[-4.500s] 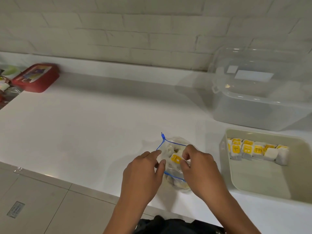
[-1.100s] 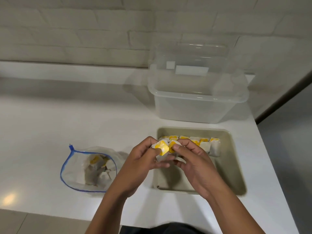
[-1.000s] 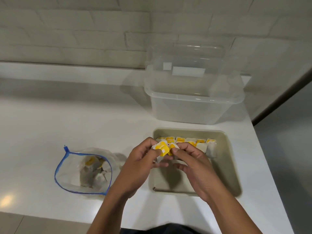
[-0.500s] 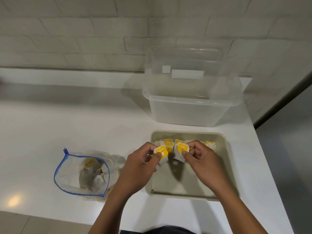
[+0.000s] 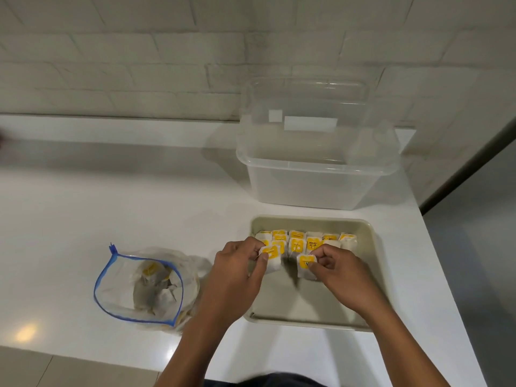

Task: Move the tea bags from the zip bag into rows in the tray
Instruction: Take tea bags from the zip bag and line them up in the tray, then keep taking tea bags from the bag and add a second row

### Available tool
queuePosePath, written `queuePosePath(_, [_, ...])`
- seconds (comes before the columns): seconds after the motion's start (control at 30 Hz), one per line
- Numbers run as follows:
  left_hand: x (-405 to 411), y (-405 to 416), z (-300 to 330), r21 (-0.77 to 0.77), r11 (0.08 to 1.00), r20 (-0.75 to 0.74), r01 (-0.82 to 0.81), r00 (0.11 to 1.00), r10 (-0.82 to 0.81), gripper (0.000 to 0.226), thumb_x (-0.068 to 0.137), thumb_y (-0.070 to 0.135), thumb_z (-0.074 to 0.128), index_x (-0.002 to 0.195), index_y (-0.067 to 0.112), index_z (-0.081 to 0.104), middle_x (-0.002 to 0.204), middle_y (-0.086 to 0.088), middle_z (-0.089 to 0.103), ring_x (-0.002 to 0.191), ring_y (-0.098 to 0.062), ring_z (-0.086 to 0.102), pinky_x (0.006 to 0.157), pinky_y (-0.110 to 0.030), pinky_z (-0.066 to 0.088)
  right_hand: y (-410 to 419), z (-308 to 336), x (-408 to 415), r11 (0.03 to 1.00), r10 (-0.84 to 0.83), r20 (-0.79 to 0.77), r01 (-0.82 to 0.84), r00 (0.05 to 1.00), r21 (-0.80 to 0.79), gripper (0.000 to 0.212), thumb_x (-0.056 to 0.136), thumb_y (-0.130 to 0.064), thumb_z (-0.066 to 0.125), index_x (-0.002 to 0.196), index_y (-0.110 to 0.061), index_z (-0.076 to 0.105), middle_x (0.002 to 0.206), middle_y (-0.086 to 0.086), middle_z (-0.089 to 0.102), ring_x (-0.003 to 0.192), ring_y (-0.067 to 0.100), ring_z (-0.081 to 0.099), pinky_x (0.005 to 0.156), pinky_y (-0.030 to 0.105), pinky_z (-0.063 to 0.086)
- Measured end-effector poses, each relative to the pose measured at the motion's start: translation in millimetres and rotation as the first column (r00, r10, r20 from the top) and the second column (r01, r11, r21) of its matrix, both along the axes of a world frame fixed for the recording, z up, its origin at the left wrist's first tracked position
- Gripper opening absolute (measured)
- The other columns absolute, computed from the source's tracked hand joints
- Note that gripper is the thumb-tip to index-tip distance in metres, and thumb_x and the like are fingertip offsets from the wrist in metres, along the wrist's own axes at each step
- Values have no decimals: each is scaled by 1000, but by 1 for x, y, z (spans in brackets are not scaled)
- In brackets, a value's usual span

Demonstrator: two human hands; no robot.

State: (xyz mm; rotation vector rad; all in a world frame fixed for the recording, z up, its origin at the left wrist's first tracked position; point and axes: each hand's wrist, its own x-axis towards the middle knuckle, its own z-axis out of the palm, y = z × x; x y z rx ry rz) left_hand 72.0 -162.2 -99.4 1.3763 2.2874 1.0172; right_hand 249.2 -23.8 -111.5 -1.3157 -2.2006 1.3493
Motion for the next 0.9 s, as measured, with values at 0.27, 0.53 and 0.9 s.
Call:
queuePosePath(0.27, [-1,-3,-5,51,998,-1,-37,999,37,5,98,30,59,99,35,59,90,23,63,99,-3,54,83,-28,44,7,-26,-14,990,39,58,-31,998,-135,10,90,-18,70,83,-14,63,69,-2,70,59,6,62,61,23,50])
queuePosePath(0.53, [-2,-7,-4,78,997,-32,-24,999,27,8,96,26,64,96,34,62,96,28,62,101,-2,54,83,-22,43,13,-32,-34,999,12,213,-21,977,39,27,85,-14,68,66,-27,54,61,-7,58,61,10,51,52,13,32])
queuePosePath(0.9, [-3,-12,-2,58,998,-54,12,999,-9,6,97,29,63,95,35,61,96,25,63,100,-4,54,85,-22,44,16,-39,-42,979,-80,400,-3,913,204,12,87,-28,62,76,-26,60,84,-4,71,86,22,64,68,30,50])
